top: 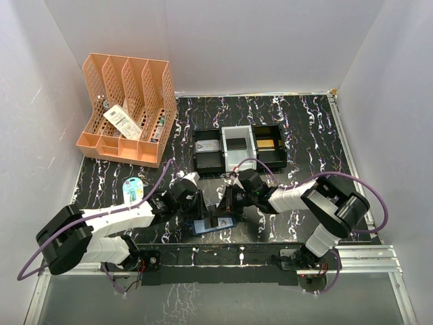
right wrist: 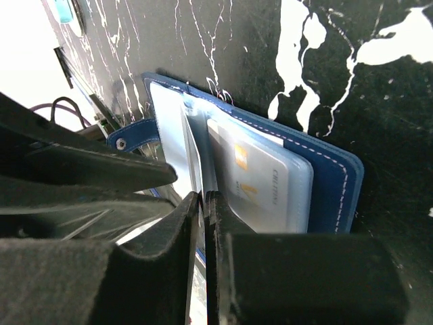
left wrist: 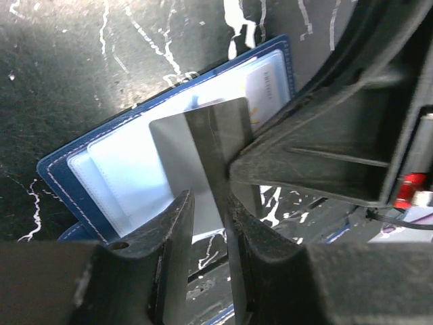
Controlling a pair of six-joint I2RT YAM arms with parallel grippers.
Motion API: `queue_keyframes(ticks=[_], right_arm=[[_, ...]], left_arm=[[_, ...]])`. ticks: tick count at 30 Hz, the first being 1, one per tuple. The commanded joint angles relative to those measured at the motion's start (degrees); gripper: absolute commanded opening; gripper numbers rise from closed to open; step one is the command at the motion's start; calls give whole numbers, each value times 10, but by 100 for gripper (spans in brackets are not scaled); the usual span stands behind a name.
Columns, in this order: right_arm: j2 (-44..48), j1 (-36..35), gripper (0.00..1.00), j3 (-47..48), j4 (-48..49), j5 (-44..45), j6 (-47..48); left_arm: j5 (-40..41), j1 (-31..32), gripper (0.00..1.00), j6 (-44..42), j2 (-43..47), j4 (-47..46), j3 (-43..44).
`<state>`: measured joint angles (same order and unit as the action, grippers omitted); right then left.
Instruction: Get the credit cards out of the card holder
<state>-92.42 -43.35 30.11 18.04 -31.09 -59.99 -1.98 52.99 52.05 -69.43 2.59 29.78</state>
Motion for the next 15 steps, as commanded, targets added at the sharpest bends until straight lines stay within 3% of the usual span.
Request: queue_keyframes(ticks=[1,8,15], right_arm=[[-3,0,9,5,16,-4,7],[1,-1,24,2,32,-19,6],[-2,-4,26,4,42,-21,5]], left_arm=[[1,1,23,8,-16,-13,-17],[18,2,15,12,-50,10,-25],[31,2,13,13,-39,29,-28]])
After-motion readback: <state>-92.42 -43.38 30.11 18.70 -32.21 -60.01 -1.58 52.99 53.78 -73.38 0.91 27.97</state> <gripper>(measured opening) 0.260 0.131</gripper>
